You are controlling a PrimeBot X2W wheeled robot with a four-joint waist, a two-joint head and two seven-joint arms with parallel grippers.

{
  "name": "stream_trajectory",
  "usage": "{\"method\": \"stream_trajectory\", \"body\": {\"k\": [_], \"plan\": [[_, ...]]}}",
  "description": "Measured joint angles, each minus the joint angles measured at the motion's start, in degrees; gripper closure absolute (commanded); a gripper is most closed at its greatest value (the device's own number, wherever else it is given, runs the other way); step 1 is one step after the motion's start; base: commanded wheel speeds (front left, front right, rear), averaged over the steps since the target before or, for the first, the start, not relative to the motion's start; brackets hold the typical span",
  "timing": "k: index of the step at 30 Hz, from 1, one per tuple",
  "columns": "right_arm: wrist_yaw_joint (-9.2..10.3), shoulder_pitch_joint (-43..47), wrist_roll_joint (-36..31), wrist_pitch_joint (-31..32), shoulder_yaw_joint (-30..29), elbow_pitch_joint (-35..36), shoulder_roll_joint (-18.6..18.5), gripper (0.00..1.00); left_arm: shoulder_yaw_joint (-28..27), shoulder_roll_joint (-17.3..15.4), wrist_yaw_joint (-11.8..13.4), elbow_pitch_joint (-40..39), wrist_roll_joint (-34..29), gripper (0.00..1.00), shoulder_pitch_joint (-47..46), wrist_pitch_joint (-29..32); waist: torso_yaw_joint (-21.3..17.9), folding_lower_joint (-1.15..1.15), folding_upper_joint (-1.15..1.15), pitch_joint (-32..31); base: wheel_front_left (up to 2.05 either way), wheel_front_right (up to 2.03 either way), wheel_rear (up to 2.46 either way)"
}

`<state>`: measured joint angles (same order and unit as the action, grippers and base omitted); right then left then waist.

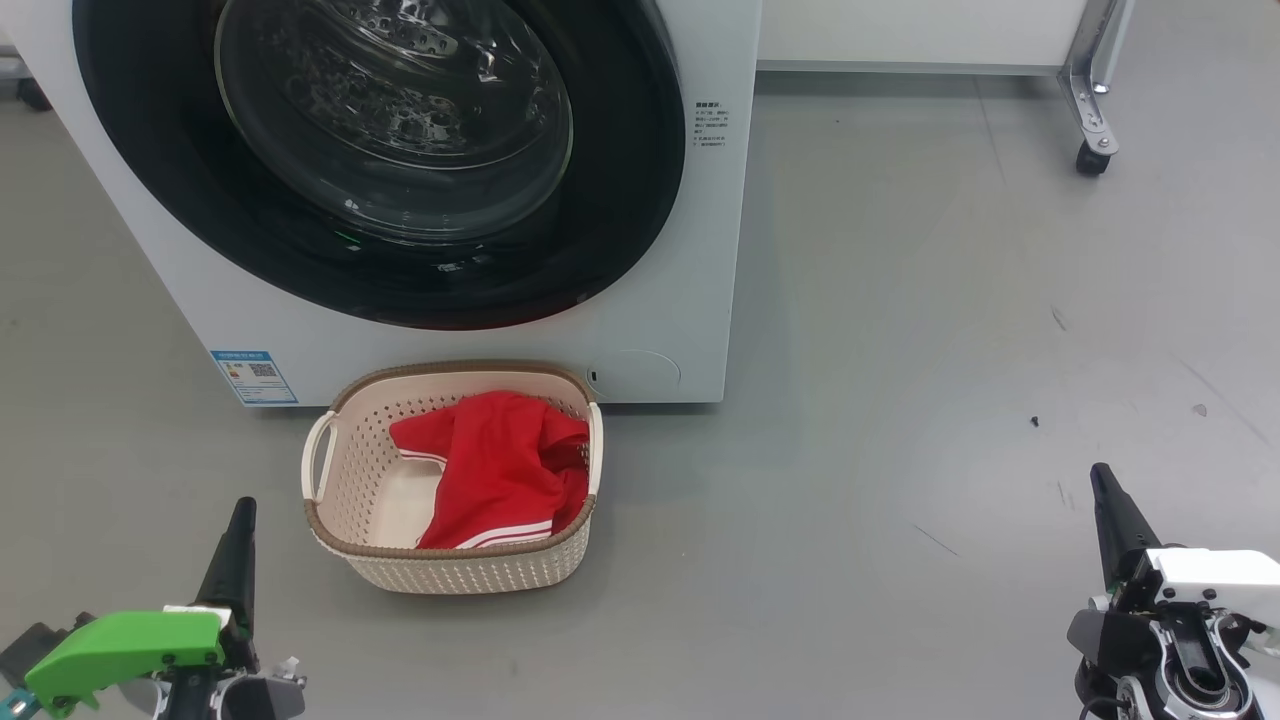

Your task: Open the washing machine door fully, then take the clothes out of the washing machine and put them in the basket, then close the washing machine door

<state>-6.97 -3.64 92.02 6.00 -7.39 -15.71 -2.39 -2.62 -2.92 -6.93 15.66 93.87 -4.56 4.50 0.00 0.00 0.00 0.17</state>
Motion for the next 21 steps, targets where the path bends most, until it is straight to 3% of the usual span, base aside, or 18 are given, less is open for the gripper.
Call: {"method": "stream_trajectory", "body": {"k": [21], "plan": [[0.00,0.0,0.0,0.0,0.0,0.0,0.0,1.00,-0.1,0.0,0.0,0.0,0.0,1.00,0.0,0.1,0.0,0.00,0.00,0.0,0.00,0.00,0.00]]}}
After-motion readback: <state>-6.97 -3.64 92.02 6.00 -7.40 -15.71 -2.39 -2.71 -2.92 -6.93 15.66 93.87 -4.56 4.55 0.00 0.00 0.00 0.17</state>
